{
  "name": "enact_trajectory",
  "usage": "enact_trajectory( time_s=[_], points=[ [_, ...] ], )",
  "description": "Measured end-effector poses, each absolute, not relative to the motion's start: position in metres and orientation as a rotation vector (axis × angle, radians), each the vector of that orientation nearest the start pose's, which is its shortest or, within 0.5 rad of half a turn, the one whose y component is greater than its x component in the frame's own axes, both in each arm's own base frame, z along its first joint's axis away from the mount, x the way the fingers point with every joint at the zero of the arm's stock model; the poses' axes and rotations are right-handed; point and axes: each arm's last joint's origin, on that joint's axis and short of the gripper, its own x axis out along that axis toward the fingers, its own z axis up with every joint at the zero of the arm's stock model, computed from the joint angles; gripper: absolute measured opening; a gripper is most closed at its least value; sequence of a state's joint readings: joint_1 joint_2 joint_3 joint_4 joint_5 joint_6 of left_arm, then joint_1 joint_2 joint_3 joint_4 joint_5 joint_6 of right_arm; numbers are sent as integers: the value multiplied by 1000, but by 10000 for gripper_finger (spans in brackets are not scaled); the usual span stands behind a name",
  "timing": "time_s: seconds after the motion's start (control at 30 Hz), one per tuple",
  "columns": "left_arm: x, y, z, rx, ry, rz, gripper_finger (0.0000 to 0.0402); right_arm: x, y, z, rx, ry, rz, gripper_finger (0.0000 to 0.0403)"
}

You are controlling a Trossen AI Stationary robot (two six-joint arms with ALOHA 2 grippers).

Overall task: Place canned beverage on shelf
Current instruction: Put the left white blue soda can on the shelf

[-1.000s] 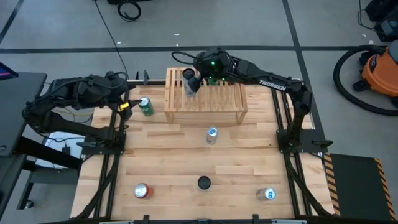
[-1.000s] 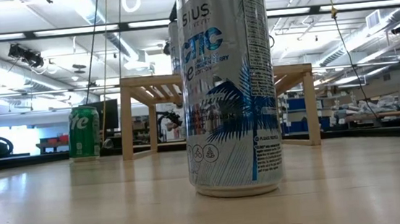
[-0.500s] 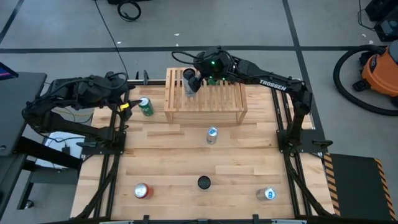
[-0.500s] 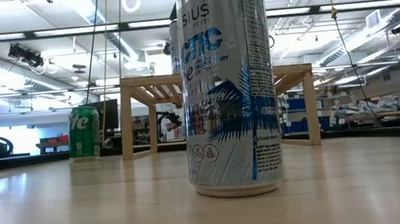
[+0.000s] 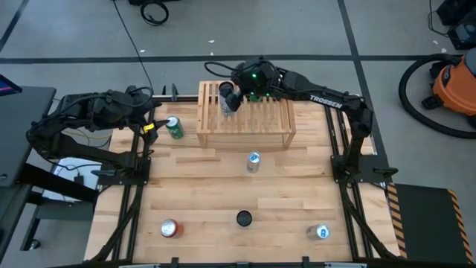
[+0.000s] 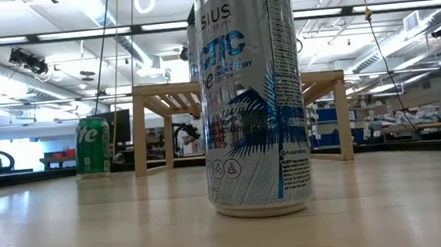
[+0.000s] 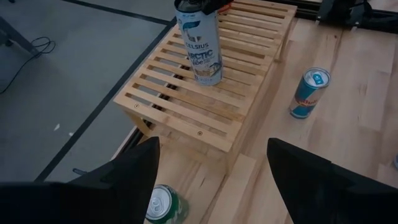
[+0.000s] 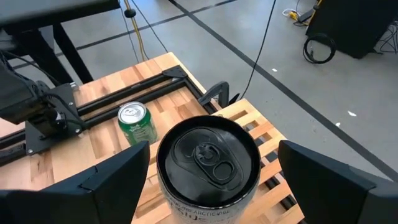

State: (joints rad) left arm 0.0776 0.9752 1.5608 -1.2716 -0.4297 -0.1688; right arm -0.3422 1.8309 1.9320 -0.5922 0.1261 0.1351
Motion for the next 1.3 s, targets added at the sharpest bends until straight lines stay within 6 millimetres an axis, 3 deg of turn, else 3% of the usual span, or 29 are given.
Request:
enact_trajectory(
  time_s=[0.5, 1.0, 1.3],
  points=[
    [114, 21, 448, -16, 645, 535, 299, 391, -145, 393, 156, 460, -498, 361],
    [114, 21, 448, -14, 647, 534, 299, 386, -156, 392, 159, 472, -448, 262],
    [113, 21, 446, -8, 670, 534, 299, 381, -167, 393, 137, 473, -368, 263]
  ],
)
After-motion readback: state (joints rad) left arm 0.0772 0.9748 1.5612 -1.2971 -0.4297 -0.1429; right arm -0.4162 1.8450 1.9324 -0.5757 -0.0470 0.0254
